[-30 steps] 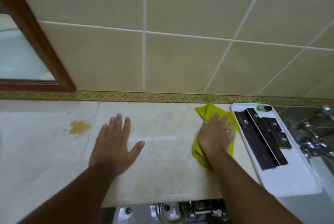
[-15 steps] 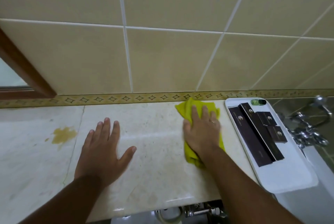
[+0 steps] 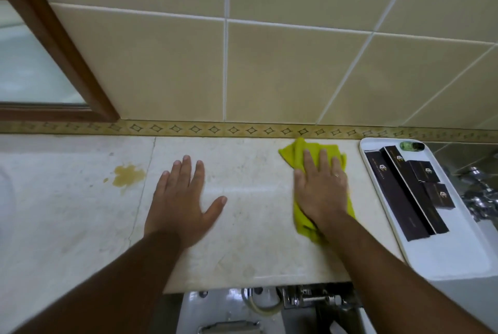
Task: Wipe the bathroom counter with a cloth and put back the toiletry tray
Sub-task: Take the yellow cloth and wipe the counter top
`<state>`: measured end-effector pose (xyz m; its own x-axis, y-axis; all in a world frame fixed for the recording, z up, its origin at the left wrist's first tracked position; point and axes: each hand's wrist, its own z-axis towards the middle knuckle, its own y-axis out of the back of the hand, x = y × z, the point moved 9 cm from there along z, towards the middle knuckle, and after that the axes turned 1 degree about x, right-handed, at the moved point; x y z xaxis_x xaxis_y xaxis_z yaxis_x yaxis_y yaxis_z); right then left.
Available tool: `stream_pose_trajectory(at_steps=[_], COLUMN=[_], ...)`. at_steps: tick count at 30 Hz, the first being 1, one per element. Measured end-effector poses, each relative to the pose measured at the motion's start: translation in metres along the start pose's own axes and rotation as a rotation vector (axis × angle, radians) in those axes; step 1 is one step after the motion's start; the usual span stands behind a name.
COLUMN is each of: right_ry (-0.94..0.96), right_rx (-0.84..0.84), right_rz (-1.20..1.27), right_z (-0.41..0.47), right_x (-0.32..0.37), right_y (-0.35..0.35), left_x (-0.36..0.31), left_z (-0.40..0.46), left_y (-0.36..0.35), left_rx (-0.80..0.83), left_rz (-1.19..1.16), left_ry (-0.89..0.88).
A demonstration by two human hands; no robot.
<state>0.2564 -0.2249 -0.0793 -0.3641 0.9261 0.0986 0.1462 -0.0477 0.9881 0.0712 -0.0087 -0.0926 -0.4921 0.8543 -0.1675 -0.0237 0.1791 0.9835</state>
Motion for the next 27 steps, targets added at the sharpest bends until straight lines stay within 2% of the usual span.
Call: stream_pose_trajectory(at_steps=[1, 3, 5, 6, 8, 10, 12, 13, 14, 16, 18, 20, 23, 27], right_ry=[0.086, 0.381, 0.612, 0.652, 0.596, 0.338, 0.055, 0.02, 0.084, 0.408, 0.707, 0.855, 0.882, 0.548], right_rx=[0.012, 0.01, 0.017, 0.05, 0.045, 0.048, 0.044, 0.056, 0.055, 0.038, 0.068, 0.144, 0.15, 0.076], right_rz=[-0.017, -0.064, -0.038, -0.028, -0.086, -0.084, -0.041, -0.054, -0.082, -0.132, -0.119, -0.117, -0.155, -0.126], right_z=[-0.001, -0.043, -0.108, -0.125, -0.107, -0.047, -0.001, 0.005, 0.001, -0.038, -0.089, -0.112, -0.082, -0.012], right_x=[0.024, 0.06, 0.049, 0.03, -0.017, -0.042, -0.026, 0.0, 0.033, 0.094, 0.11, 0.097, 0.082, 0.104], right_y=[-0.004, -0.019, -0.029, -0.03, -0.024, -0.008, 0.005, 0.006, 0.0, -0.016, -0.027, -0.032, -0.021, -0.006], left_x=[0.0, 0.0, 0.0, 0.001, 0.002, 0.002, 0.001, 0.0, 0.0, 0.002, 0.017, 0.059, 0.151, 0.25], left_z=[0.0, 0.0, 0.0, 0.0, -0.001, 0.0, 0.001, -0.001, -0.002, 0.0, 0.005, 0.015, 0.026, 0.011], left_y=[0.0, 0.0, -0.001, -0.001, -0.002, -0.001, -0.002, -0.003, -0.003, 0.003, 0.022, 0.047, 0.081, 0.084], left_rx=[-0.001, -0.005, -0.009, -0.012, -0.015, -0.015, 0.002, 0.019, 0.032, 0.043, 0.014, -0.035, -0.082, -0.12], left_rz=[-0.005, -0.01, 0.002, 0.01, 0.014, 0.0, -0.004, -0.007, -0.006, -0.035, -0.025, 0.046, 0.083, 0.056], left_ry=[-0.005, -0.007, -0.011, -0.009, -0.003, 0.002, 0.001, -0.004, -0.015, -0.055, -0.094, -0.035, 0.19, 0.48])
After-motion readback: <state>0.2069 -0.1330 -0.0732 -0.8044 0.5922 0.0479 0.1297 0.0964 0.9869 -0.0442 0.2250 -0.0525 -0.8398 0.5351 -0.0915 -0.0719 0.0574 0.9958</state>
